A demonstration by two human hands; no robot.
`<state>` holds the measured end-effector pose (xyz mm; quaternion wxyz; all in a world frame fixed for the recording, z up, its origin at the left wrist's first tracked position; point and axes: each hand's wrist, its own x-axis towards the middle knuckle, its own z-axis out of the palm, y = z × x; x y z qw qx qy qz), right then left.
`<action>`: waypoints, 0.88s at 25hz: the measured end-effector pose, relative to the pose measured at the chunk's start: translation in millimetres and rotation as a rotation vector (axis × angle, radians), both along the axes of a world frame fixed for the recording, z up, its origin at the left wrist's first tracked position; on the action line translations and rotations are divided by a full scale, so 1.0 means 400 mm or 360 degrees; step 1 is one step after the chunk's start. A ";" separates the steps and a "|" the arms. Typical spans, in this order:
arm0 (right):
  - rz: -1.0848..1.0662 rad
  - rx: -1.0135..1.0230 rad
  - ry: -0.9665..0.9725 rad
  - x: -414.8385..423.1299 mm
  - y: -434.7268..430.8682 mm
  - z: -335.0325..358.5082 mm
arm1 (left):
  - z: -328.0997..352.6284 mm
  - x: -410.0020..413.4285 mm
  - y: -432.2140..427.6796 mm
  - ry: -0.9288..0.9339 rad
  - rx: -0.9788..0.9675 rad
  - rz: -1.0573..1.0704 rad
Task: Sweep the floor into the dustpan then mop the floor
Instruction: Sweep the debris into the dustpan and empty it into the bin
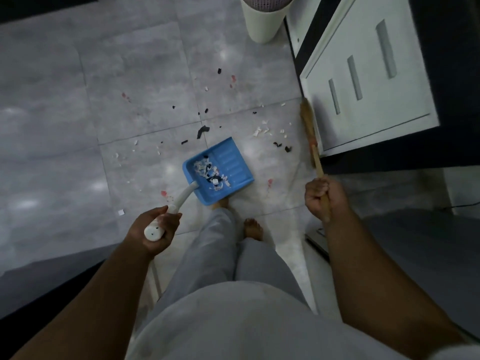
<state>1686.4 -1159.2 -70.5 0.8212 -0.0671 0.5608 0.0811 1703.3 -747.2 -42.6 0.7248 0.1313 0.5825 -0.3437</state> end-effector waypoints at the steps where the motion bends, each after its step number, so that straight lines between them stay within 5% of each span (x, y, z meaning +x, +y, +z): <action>1: -0.0080 0.0017 -0.0008 0.033 0.019 -0.025 | -0.012 0.013 0.014 0.0044 0.0010 -0.0012; 6: -0.0130 -0.0052 0.0021 0.208 0.105 -0.099 | -0.048 0.062 0.096 0.0165 0.0068 -0.0062; 10: 0.0208 0.0017 0.0019 0.282 0.143 -0.095 | -0.045 0.086 0.143 0.0142 0.0064 -0.0011; 17: 0.0714 0.0042 0.0106 0.217 0.225 0.016 | -0.046 0.087 0.201 0.0194 0.0091 0.0168; 22: 0.0754 -0.0047 0.0125 0.137 0.153 0.081 | -0.033 0.079 0.231 0.0139 -0.0021 0.0151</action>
